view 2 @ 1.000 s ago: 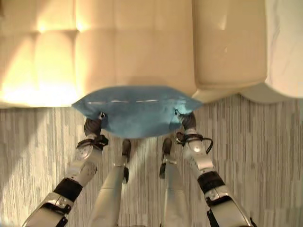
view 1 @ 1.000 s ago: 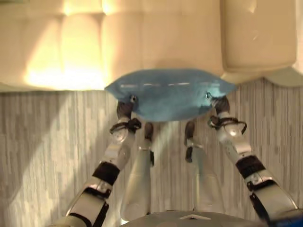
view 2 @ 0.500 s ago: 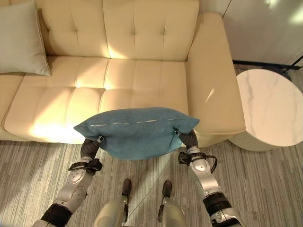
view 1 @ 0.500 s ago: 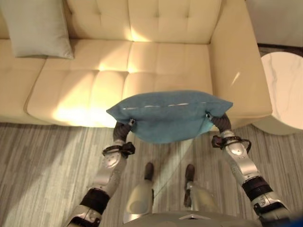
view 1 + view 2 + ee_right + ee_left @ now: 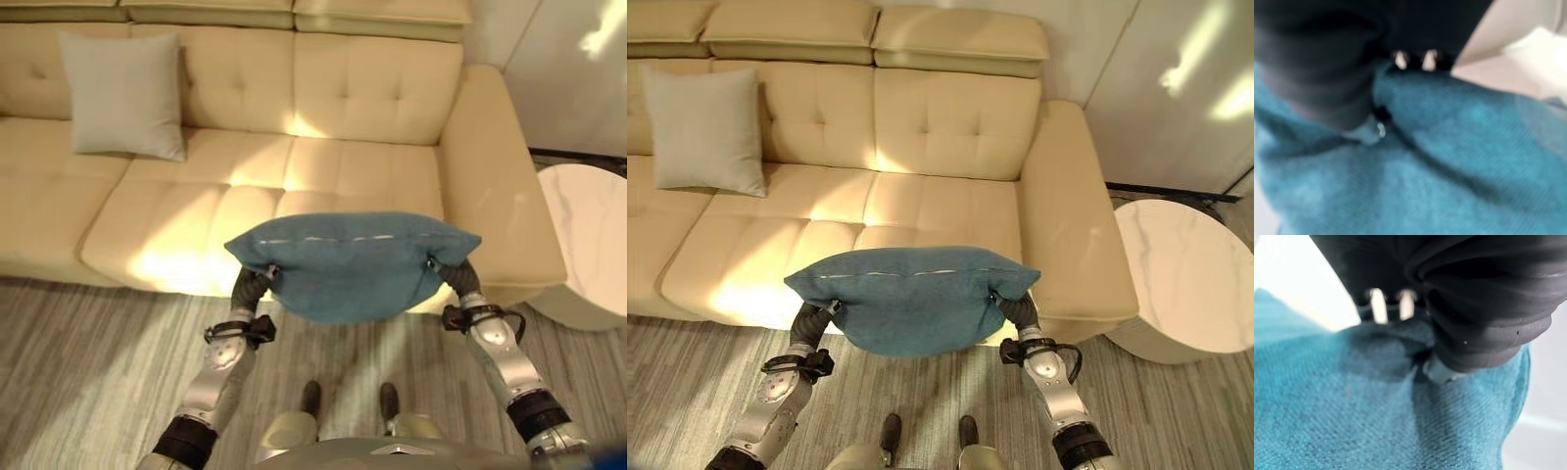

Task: Pick up all the scattered cushions and arrange them neatly on the sofa.

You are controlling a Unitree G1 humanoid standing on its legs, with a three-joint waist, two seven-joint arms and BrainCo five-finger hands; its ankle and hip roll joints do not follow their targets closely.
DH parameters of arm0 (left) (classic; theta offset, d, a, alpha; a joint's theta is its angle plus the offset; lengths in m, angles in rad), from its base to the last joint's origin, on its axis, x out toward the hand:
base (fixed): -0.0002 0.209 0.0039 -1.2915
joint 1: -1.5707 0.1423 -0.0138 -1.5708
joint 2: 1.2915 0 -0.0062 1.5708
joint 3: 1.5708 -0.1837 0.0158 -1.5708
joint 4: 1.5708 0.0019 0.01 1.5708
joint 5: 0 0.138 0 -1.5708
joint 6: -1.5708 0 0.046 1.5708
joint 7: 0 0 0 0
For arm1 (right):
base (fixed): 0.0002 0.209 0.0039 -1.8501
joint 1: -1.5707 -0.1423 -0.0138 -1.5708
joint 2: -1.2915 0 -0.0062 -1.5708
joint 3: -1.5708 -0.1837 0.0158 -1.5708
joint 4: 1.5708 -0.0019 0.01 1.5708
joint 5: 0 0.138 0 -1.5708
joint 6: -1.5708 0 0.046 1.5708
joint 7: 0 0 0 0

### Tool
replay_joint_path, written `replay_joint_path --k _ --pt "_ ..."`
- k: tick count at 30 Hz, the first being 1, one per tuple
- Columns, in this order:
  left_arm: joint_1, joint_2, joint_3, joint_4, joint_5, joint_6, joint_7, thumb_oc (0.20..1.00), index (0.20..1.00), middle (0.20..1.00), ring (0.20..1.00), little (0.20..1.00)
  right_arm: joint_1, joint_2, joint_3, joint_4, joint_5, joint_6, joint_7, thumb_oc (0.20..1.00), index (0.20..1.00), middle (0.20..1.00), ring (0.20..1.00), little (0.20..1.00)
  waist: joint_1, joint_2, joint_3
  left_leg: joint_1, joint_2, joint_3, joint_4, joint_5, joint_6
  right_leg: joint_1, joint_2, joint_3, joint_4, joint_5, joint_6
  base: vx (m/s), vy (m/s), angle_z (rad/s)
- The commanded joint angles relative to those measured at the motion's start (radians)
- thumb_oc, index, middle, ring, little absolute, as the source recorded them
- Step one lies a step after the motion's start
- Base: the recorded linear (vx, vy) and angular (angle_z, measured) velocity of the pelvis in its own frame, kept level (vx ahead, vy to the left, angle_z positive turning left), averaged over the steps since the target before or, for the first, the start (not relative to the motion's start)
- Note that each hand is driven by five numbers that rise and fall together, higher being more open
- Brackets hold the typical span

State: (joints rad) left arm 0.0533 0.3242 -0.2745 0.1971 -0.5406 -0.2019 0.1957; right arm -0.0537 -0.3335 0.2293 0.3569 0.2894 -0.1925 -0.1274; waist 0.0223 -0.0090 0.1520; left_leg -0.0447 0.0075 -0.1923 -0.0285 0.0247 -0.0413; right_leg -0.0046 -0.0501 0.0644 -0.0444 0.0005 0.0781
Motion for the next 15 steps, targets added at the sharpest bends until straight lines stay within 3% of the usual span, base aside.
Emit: replay_joint_path --k 1,2,4,7,10,15 --pt "-0.105 -0.009 -0.027 -0.069 0.029 -0.08 -0.057 0.2 0.2 0.2 0.2 0.2 -0.015 -0.012 -0.076 -0.135 0.003 -0.101 -0.001 0.2 0.2 0.2 0.2 0.2 -0.021 -0.038 -0.057 -0.026 -0.041 0.0 0.062 0.002 -0.047 -0.056 0.042 -0.022 0.112 -0.02 0.031 0.03 -0.17 1.05" --pt "-0.106 -0.013 -0.034 -0.069 0.023 -0.079 -0.066 0.2 0.2 0.2 0.2 0.2 -0.002 -0.012 -0.086 -0.141 0.011 -0.102 0.0 0.2 0.2 0.2 0.2 0.2 -0.032 -0.042 -0.055 -0.037 -0.032 0.018 0.08 -0.005 -0.05 -0.046 0.04 -0.037 0.106 -0.022 0.025 -0.01 -0.181 1.05" --pt "-0.118 -0.013 -0.046 -0.066 0.025 -0.078 -0.073 0.2 0.2 0.2 0.2 0.2 0.003 -0.009 -0.097 -0.142 0.025 -0.107 -0.006 0.2 0.2 0.2 0.2 0.2 -0.055 -0.054 -0.051 -0.062 -0.005 0.122 0.125 -0.012 -0.046 -0.028 0.027 -0.086 0.092 -0.015 0.018 -0.01 -0.125 1.07" --pt "-0.126 -0.005 -0.054 -0.067 0.036 -0.076 -0.078 0.2 0.2 0.2 0.2 0.2 0.012 0.003 -0.103 -0.147 0.022 -0.107 -0.014 0.2 0.2 0.2 0.2 0.2 -0.065 -0.052 -0.058 -0.066 0.019 0.226 0.059 0.035 -0.028 -0.009 0.023 -0.122 0.075 -0.008 0.022 0.02 -0.02 0.66" --pt "-0.142 0.0 -0.059 -0.067 0.055 -0.074 -0.066 0.2 0.2 0.2 0.2 0.2 0.003 0.014 -0.099 -0.146 0.015 -0.109 -0.026 0.2 0.2 0.2 0.2 0.2 -0.057 -0.054 -0.067 -0.108 0.009 0.257 0.047 0.065 -0.026 0.001 0.024 -0.122 0.066 -0.008 0.028 0.07 0.032 0.23" --pt "-0.123 0.005 -0.05 -0.077 0.058 -0.069 -0.064 0.2 0.2 0.2 0.2 0.2 -0.006 0.03 -0.078 -0.123 0.004 -0.099 -0.023 0.2 0.2 0.2 0.2 0.2 -0.045 -0.054 -0.079 -0.081 -0.004 0.246 0.046 0.032 -0.012 0.015 0.016 -0.106 0.078 -0.022 0.036 0.11 0.087 -0.18"
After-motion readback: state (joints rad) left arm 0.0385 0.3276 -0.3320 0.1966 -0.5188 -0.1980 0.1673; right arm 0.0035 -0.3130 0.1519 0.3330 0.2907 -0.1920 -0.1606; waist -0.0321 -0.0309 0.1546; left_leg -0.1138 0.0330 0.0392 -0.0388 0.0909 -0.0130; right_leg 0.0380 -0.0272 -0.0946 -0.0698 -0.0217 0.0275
